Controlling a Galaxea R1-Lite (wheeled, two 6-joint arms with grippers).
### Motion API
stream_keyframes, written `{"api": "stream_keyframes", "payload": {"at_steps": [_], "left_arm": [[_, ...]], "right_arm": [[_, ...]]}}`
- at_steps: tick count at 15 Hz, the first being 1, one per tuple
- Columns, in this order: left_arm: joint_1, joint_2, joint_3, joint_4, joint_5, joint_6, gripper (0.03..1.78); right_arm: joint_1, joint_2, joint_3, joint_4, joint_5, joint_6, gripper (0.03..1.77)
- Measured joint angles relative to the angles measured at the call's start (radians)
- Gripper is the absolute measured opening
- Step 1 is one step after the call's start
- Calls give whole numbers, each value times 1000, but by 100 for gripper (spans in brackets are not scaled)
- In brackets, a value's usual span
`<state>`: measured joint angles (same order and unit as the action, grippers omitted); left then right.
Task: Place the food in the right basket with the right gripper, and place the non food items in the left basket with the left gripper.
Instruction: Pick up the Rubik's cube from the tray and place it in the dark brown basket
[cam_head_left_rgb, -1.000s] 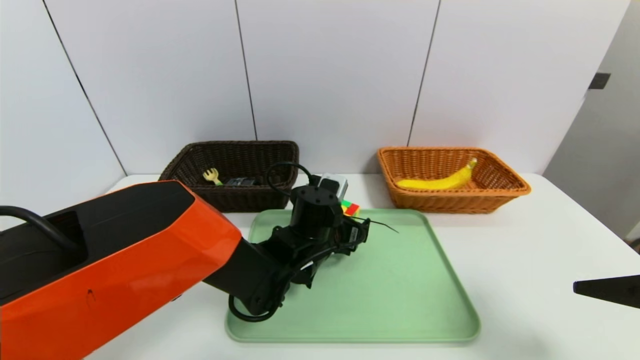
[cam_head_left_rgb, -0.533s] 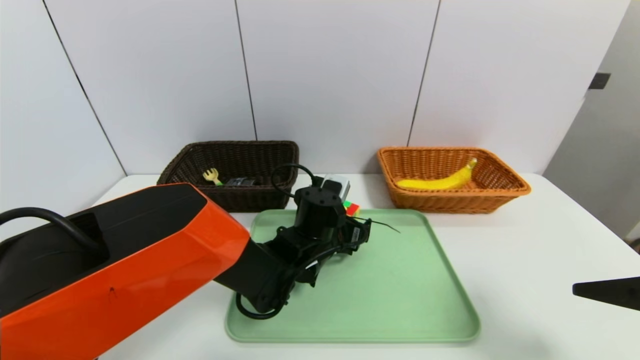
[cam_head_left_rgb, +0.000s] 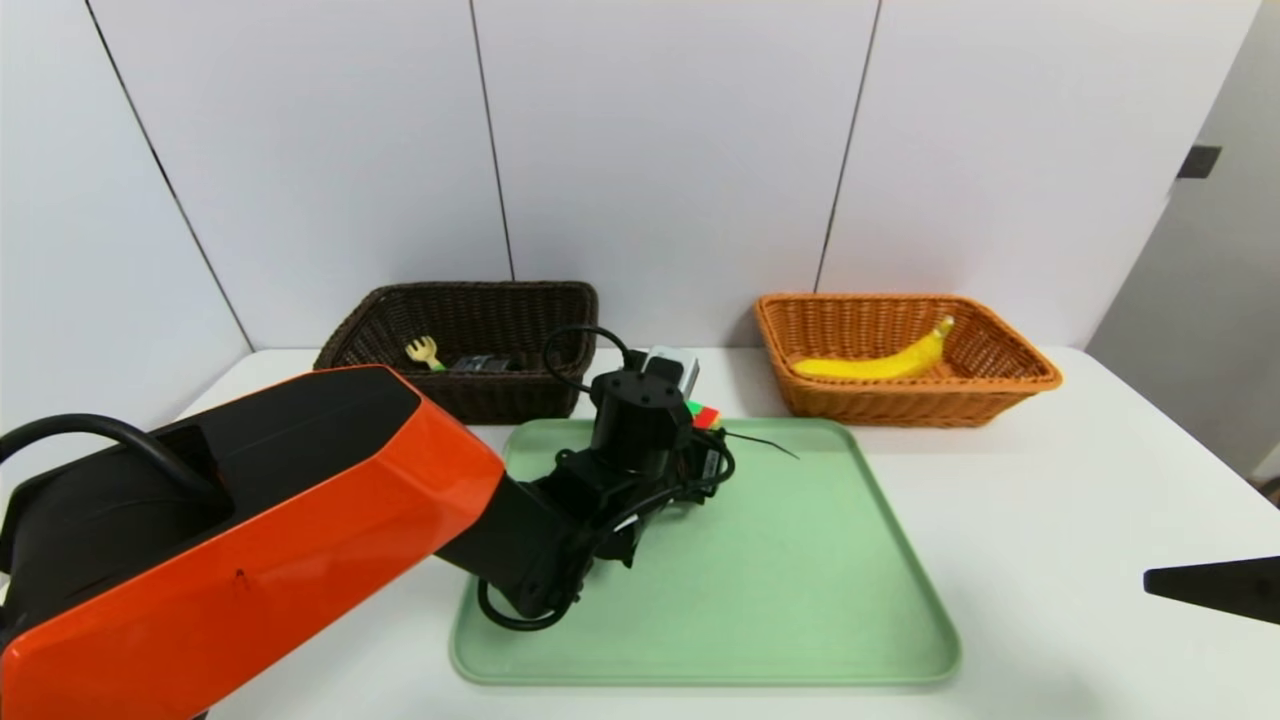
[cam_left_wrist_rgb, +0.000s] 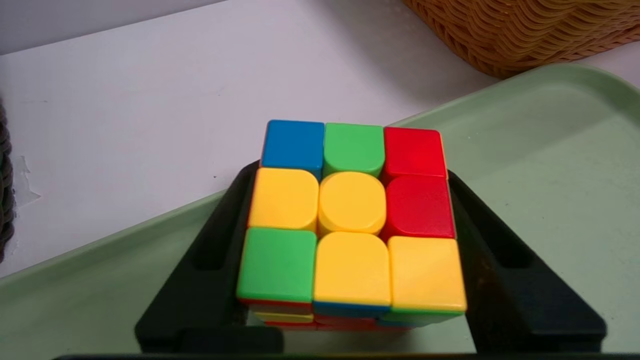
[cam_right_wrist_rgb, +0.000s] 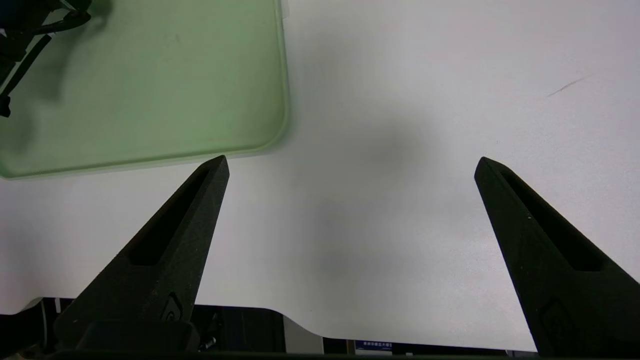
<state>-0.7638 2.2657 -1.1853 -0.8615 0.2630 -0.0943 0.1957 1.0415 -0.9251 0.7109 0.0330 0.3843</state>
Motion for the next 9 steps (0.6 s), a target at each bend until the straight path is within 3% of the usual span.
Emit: {"api": "stream_keyframes", "payload": {"at_steps": [1, 9], "left_arm": [[0, -3, 1, 3, 0, 0, 100], [-15, -75, 16, 17, 3, 0, 100]], "right_arm": [[0, 0, 0, 0, 1, -1, 170], [0, 0, 4, 0, 2, -2, 170]]}}
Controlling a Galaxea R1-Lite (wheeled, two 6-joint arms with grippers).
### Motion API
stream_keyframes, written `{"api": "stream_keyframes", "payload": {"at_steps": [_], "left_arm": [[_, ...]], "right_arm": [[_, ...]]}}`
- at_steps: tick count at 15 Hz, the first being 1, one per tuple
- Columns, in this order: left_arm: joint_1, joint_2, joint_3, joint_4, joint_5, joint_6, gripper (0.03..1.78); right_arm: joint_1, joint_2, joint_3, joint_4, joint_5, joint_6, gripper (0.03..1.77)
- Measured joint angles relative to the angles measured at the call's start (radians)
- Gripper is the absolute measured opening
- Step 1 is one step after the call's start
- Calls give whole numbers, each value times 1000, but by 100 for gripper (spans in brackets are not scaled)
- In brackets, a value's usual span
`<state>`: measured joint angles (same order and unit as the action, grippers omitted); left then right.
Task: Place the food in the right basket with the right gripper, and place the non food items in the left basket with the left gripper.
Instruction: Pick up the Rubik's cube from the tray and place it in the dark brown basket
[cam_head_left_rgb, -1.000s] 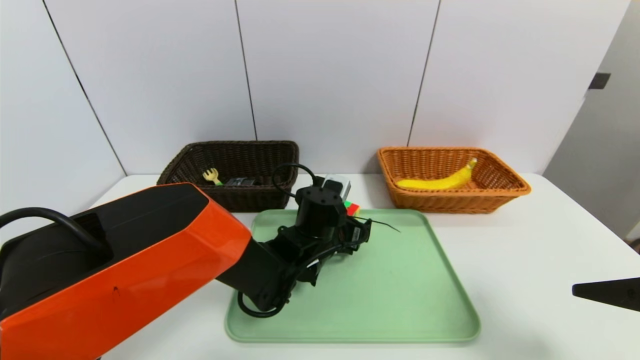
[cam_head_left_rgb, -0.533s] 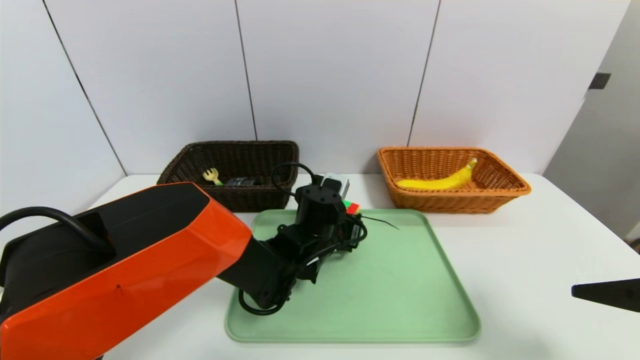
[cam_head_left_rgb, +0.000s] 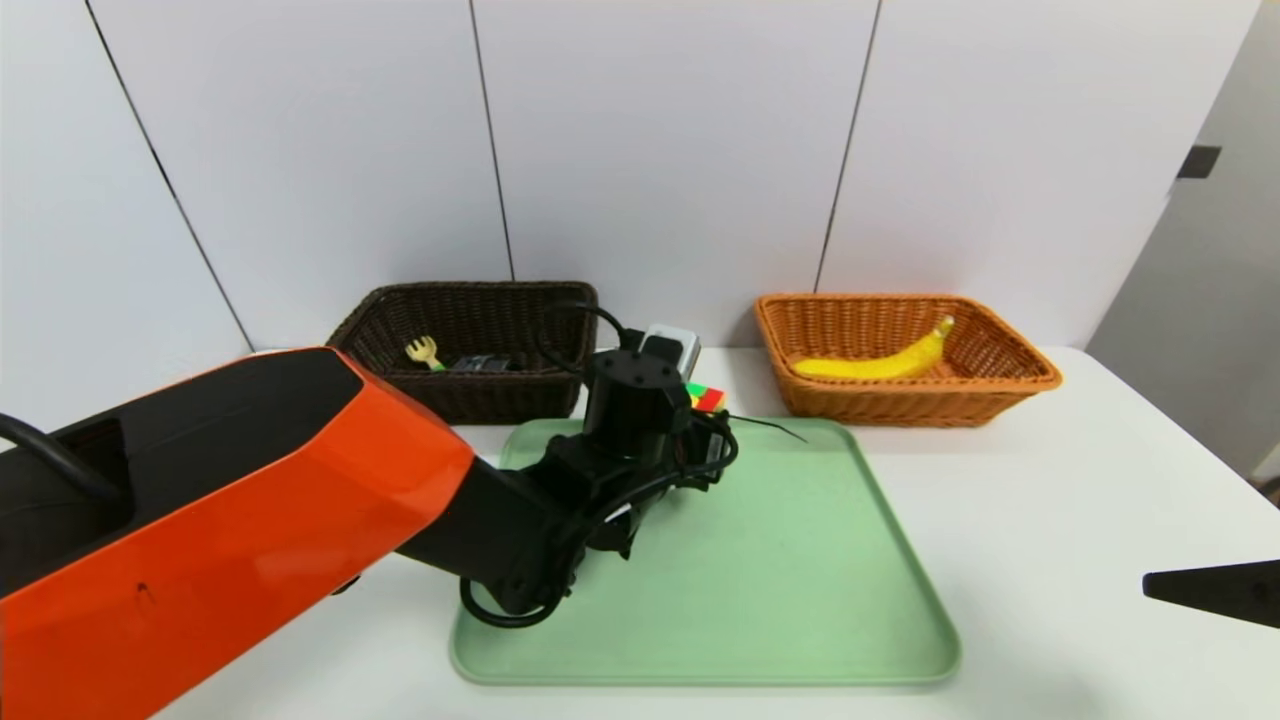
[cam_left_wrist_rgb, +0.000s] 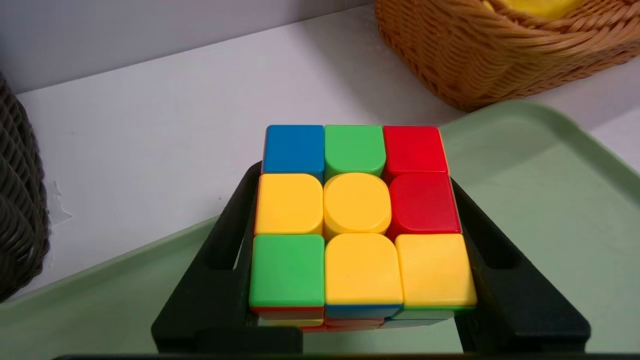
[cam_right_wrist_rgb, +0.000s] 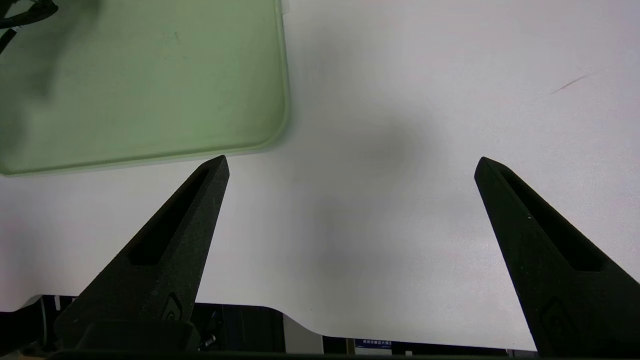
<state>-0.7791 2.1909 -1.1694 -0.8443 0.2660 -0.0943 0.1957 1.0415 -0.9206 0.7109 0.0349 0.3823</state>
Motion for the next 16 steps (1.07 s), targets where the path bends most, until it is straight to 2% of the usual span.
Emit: {"api": "stream_keyframes", "payload": {"at_steps": [4, 9, 13, 16], "left_arm": [[-21, -90, -29, 89, 5, 0, 100], [-6, -210, -212, 275, 18, -6, 100], [137, -270, -357, 456, 22, -6, 100], [279, -292, -366, 497, -4, -6, 100]], "right_arm": [[0, 0, 0, -1, 2, -1, 170], [1, 0, 2, -1, 4, 0, 170], [1, 0, 2, 0, 4, 1, 170], [1, 0, 2, 0, 4, 0, 170]]}}
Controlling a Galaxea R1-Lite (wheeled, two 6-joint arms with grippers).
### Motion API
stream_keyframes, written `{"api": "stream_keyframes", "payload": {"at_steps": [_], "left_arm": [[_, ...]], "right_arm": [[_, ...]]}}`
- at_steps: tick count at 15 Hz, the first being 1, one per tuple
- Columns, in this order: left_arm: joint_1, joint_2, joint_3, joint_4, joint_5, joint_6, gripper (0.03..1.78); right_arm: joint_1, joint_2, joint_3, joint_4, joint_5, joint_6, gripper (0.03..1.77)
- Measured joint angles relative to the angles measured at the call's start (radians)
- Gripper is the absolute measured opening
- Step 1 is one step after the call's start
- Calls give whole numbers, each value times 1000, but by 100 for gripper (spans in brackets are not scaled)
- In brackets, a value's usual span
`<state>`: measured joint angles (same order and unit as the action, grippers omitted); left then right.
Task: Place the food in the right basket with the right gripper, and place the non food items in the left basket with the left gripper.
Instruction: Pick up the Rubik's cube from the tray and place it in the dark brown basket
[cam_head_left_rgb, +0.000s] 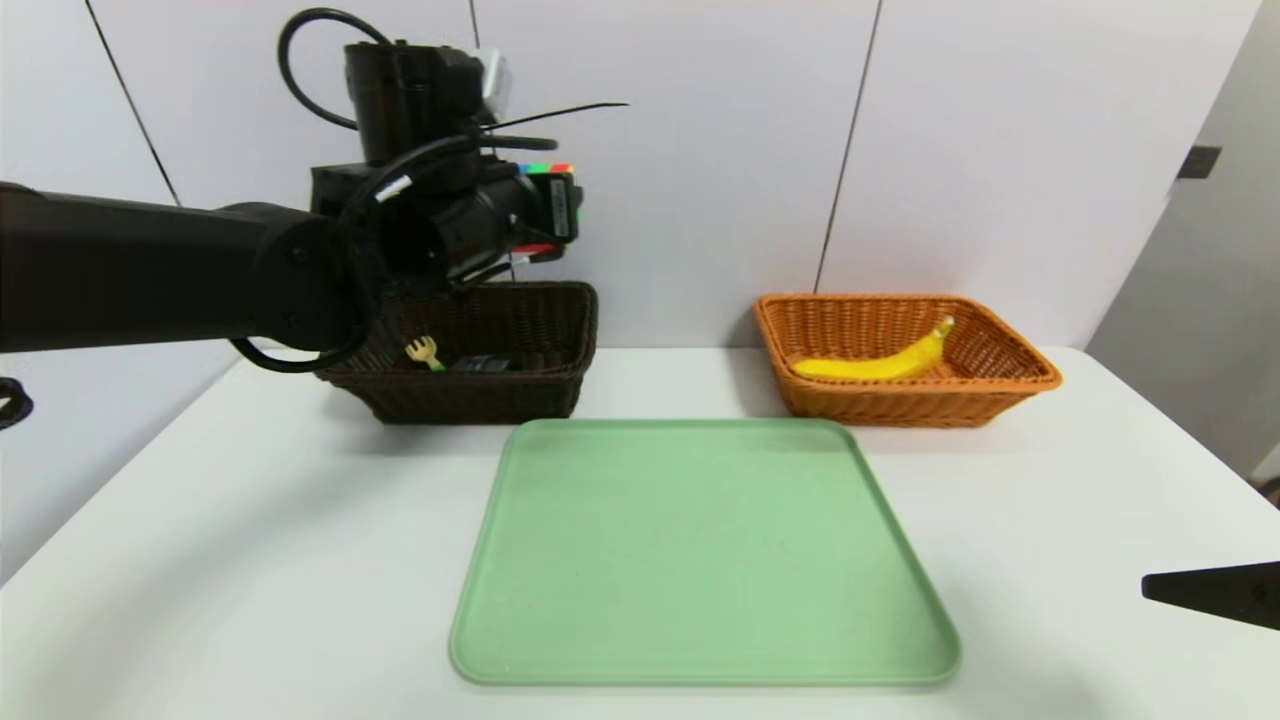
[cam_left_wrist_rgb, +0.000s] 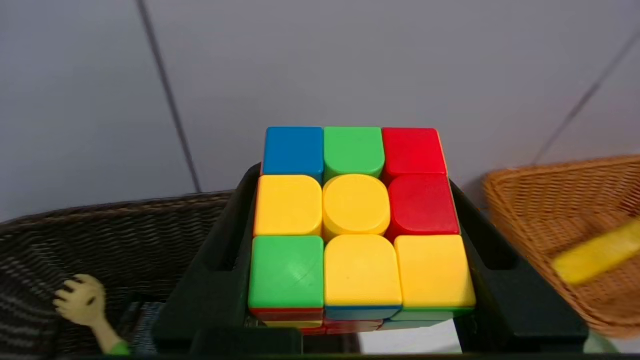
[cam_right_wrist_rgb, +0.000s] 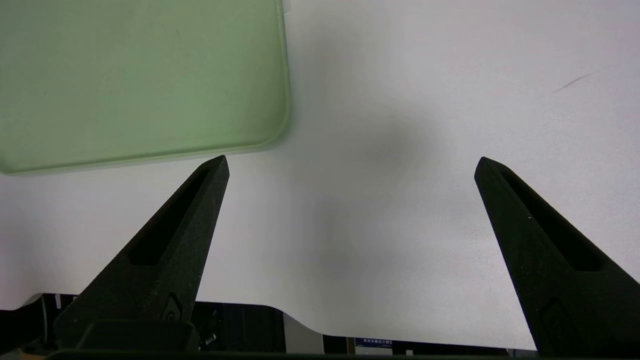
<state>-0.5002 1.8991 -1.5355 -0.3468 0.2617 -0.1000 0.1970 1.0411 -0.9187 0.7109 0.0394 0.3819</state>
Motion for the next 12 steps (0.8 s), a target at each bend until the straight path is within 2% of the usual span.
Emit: {"api": "stream_keyframes", "payload": {"at_steps": [4, 7, 10, 12], "left_arm": [[130, -19, 102, 37, -106, 0, 100], [205, -4, 159, 38, -140, -1, 100], [275, 31, 167, 36, -211, -1, 100], [306, 61, 164, 37, -234, 1, 100]], "right_arm": [[7, 1, 0, 1, -1, -2, 170], [9, 1, 1, 2, -1, -2, 170], [10, -3, 13, 3, -2, -2, 170], [10, -5, 17, 1, -2, -3, 170]]}}
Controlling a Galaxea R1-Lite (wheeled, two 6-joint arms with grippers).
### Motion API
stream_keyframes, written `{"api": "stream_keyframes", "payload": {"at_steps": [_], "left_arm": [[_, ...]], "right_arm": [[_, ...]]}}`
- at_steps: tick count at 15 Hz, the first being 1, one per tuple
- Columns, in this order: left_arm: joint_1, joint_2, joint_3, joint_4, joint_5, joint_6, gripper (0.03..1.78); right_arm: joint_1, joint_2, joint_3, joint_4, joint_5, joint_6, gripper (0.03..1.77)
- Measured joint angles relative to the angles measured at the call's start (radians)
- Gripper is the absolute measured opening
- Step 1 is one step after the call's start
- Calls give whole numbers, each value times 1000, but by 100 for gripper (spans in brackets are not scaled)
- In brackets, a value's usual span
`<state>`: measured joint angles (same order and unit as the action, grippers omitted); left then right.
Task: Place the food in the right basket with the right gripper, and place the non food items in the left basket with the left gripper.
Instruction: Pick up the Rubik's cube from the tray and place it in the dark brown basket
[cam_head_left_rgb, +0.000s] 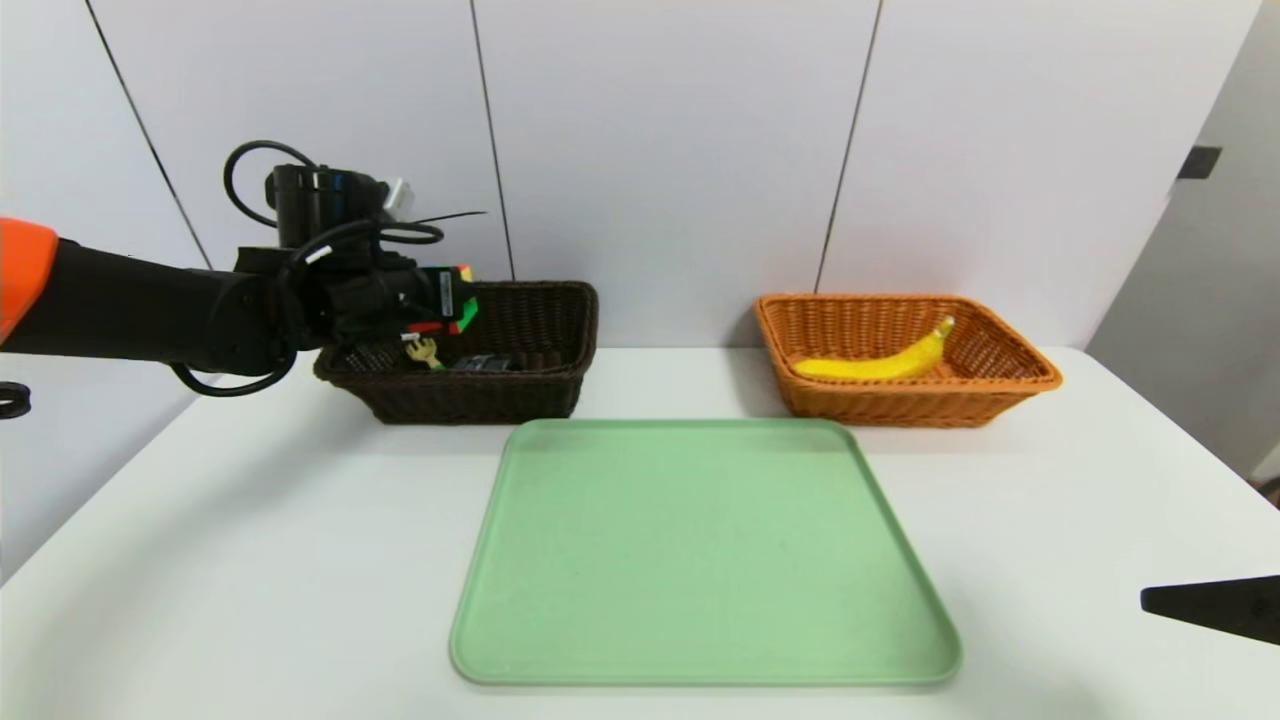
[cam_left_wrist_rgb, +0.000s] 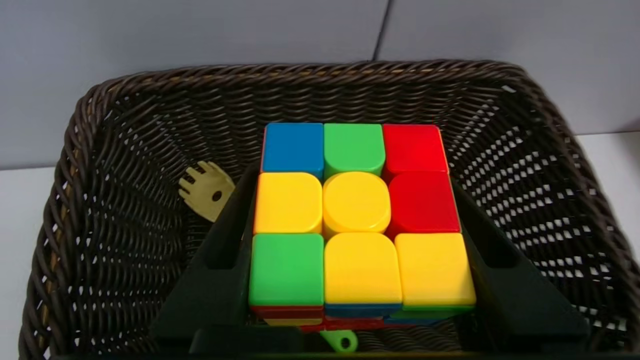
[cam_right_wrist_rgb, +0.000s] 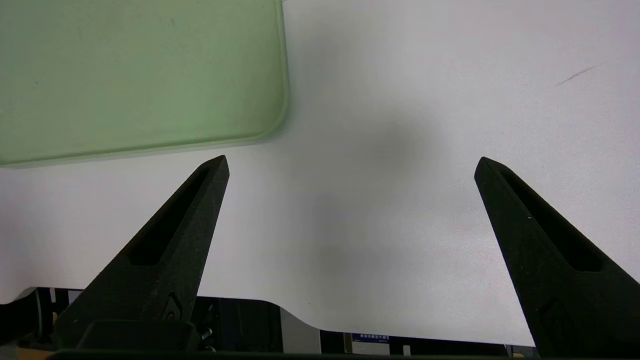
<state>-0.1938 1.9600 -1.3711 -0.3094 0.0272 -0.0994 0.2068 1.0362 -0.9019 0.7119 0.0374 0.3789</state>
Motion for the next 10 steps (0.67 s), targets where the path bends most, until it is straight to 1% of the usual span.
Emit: {"api": "stream_keyframes", "payload": {"at_steps": [3, 10], "left_arm": [[31, 53, -14, -3, -30, -1, 100], [55, 149, -61, -5, -27, -1, 100]], "right_arm": [[0, 0, 0, -3, 0, -1, 170], [0, -2, 3, -1, -1, 0, 170]]}}
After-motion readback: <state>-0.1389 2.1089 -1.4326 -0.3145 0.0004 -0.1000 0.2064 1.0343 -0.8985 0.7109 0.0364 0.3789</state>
